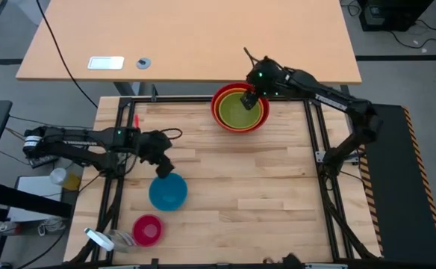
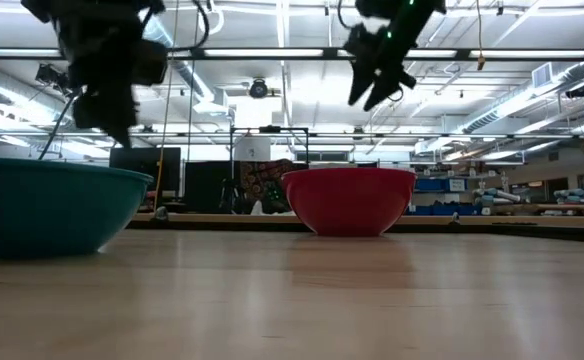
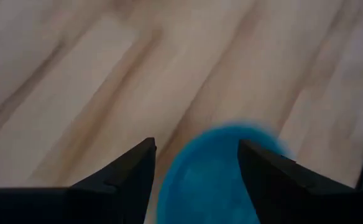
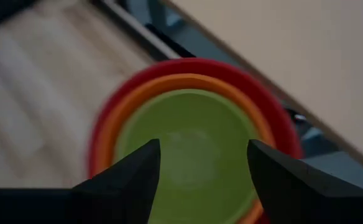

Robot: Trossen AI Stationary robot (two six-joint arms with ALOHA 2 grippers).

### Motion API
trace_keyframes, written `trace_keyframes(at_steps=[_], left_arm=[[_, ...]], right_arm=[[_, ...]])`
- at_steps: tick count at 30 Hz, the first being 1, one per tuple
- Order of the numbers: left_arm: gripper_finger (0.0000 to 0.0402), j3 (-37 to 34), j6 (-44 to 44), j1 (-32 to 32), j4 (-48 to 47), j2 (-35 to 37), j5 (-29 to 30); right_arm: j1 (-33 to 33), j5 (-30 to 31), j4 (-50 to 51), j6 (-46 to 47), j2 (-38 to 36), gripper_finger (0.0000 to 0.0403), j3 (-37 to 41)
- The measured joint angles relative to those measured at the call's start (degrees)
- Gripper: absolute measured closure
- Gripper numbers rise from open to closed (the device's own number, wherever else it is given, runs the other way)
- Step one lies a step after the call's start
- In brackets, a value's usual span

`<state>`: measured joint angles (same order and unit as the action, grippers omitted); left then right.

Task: Nest bowls inside each other
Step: Stack the blue bowl on top of the green bowl

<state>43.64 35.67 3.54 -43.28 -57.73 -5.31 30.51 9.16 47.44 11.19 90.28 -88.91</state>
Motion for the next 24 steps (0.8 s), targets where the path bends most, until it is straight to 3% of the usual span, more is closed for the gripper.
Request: trace_keyframes(at_steps=[6,10,15,18,24], left_arm=[[0.017,0.04,-8.81,1.28,-9.83,-4.31,-9.15],[0.017,0.01,-11.7,-0.08,-13.12,-8.22,-10.72],[0.017,0.01,-13.79,-1.52,-13.77,-12.11,-10.37],[0.017,0.01,-13.77,-1.94,-12.91,-14.66,-7.13],[0.017,-0.01,-10.94,-2.81,-5.35,-18.37,-2.86]], right_arm=[[-10.48,-0.01,0.15,3.72,-2.03,0.0157,0.05],[-16.0,0.84,0.65,6.24,-0.97,0.0157,0.13],[-21.18,2.86,-0.39,8.7,0.47,0.0157,0.12],[-23.38,3.25,-0.77,8.84,1.33,0.0157,0.12],[-25.3,4.13,-1.29,9.77,2.1,0.0157,0.12]])
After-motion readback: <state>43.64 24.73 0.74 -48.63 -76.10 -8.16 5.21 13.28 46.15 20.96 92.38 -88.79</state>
